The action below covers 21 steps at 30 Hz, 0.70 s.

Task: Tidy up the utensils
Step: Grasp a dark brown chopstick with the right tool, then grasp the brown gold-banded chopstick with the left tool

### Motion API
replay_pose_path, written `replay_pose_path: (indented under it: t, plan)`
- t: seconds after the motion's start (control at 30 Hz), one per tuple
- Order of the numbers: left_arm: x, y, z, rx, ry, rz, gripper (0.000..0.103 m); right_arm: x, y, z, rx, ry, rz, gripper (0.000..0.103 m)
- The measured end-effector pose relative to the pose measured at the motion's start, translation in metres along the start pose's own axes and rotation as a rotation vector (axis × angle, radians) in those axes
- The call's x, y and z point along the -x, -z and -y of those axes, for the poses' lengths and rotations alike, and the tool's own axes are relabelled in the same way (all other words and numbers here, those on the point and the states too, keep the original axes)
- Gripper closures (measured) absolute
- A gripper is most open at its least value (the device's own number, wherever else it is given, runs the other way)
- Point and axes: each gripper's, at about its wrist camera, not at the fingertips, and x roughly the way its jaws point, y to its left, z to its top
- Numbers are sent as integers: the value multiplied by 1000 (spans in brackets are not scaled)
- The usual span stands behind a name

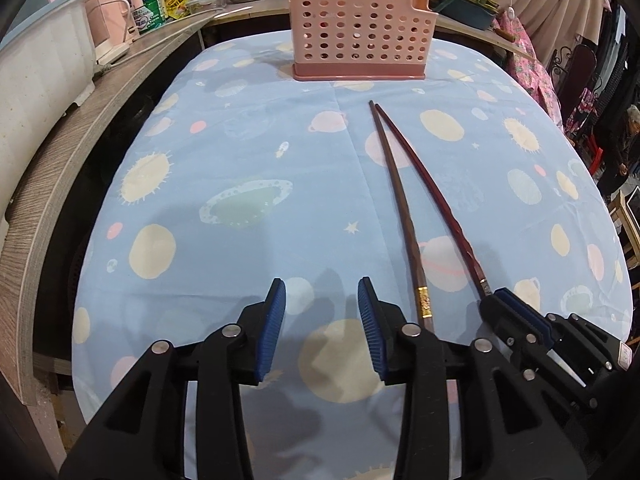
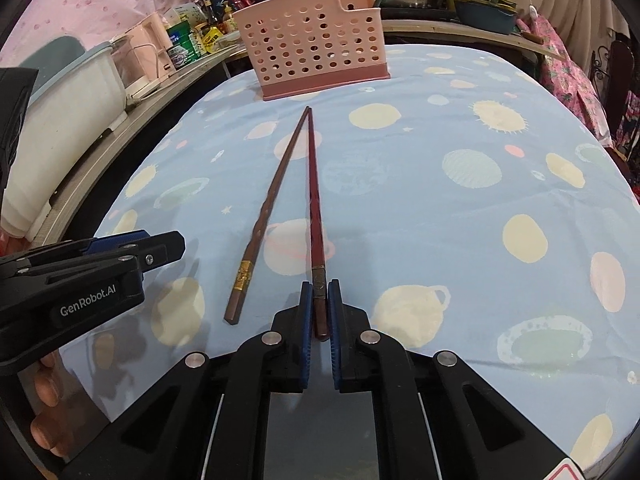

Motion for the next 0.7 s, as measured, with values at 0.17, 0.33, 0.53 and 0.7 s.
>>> replay_pose_path:
  t: [0.17, 0.33, 0.53, 0.7]
  plan:
    - [-4, 3, 14, -11, 28, -9, 50, 7, 3, 17, -33, 13, 5, 96]
    - [-13, 4, 27, -28, 35, -28, 50, 11, 6, 28, -49, 15, 9, 96]
    - [-14, 2, 36, -36, 46, -27, 50, 12, 7, 29, -51, 13, 12, 96]
    - [-18, 3, 42, -46, 54, -35, 50, 12, 8, 29, -51, 10, 11, 96]
